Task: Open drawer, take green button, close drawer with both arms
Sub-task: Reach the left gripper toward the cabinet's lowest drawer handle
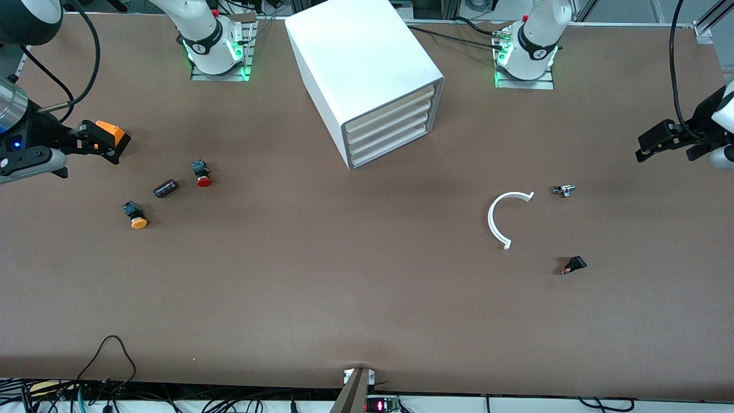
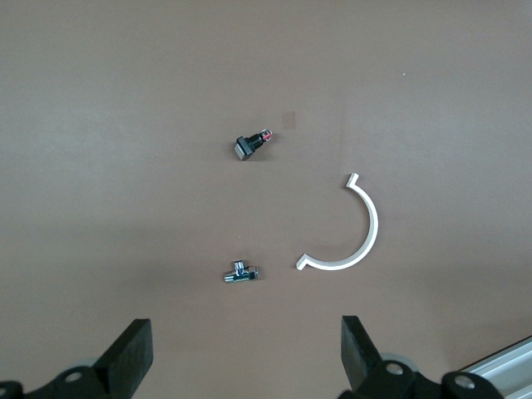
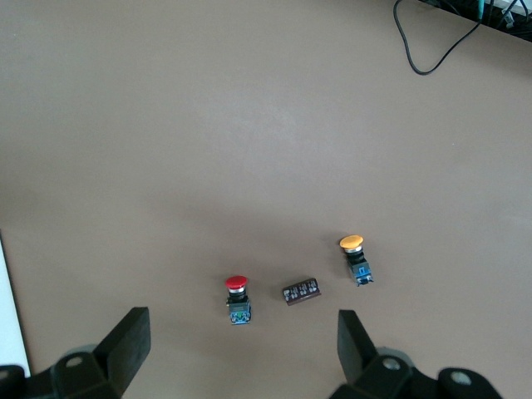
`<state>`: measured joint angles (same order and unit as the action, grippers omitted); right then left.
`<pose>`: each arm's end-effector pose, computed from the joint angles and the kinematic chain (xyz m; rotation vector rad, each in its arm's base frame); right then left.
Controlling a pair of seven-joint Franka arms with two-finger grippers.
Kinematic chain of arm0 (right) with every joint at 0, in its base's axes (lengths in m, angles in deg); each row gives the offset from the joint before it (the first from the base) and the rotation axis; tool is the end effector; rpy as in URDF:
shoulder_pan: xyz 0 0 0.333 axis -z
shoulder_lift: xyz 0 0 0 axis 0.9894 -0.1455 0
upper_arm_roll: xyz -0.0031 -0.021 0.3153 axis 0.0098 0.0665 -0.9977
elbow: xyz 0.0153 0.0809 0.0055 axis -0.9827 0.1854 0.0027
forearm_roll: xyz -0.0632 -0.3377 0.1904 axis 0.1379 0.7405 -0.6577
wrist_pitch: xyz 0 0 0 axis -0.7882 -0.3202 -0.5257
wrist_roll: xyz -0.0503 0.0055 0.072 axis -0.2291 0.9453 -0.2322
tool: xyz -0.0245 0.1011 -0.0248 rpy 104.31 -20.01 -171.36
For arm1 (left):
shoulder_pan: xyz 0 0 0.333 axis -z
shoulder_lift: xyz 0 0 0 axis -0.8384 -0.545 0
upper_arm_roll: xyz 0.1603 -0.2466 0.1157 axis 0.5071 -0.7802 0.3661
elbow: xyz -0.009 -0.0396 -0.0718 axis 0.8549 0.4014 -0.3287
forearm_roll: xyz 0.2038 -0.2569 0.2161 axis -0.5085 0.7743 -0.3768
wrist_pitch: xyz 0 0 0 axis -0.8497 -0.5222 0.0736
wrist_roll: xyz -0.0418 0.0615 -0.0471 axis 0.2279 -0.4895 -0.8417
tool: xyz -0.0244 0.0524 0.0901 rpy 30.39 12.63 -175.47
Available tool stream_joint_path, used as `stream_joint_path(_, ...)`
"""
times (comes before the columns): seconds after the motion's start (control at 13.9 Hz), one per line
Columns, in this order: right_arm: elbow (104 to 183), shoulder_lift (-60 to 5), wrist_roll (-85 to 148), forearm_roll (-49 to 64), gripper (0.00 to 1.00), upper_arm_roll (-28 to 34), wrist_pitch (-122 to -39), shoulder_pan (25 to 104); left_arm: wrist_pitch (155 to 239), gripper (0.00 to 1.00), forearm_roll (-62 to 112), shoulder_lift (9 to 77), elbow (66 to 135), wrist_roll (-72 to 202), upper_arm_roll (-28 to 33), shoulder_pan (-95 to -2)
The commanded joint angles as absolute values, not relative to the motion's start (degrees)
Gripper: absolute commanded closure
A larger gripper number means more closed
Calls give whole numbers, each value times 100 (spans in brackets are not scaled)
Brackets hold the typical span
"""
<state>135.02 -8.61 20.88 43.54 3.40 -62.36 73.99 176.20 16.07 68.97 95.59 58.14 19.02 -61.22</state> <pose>0.5899 0.0236 0.5886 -3.1011 -0.4818 -0.0676 0.5604 0.0256 0.5984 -3.1366 -0.0664 -0.0547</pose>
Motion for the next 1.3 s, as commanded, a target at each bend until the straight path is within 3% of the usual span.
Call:
stream_joint_path(0.0, 13467, -860, 2087, 4429, 0, 286, -6250, 7451, 17557, 0, 1614, 6931, 9580, 5802, 1902, -6111)
stream_joint_path(0.51, 13467, -860, 2087, 4429, 0, 286, -6250, 7451, 16977, 0, 2210, 6318, 9580, 5301, 1814, -6032)
stream_joint_path(0.87, 13467, -860, 2087, 4429, 0, 286, -6250, 7451, 16819, 0, 3730, 5343, 9677, 4837, 1568, -6041)
stream_joint_path(1.23, 13467, -869, 2087, 4429, 0, 295, -6250, 7460, 16757, 1, 4214, 4227, 9686, 3922, 787, -6040)
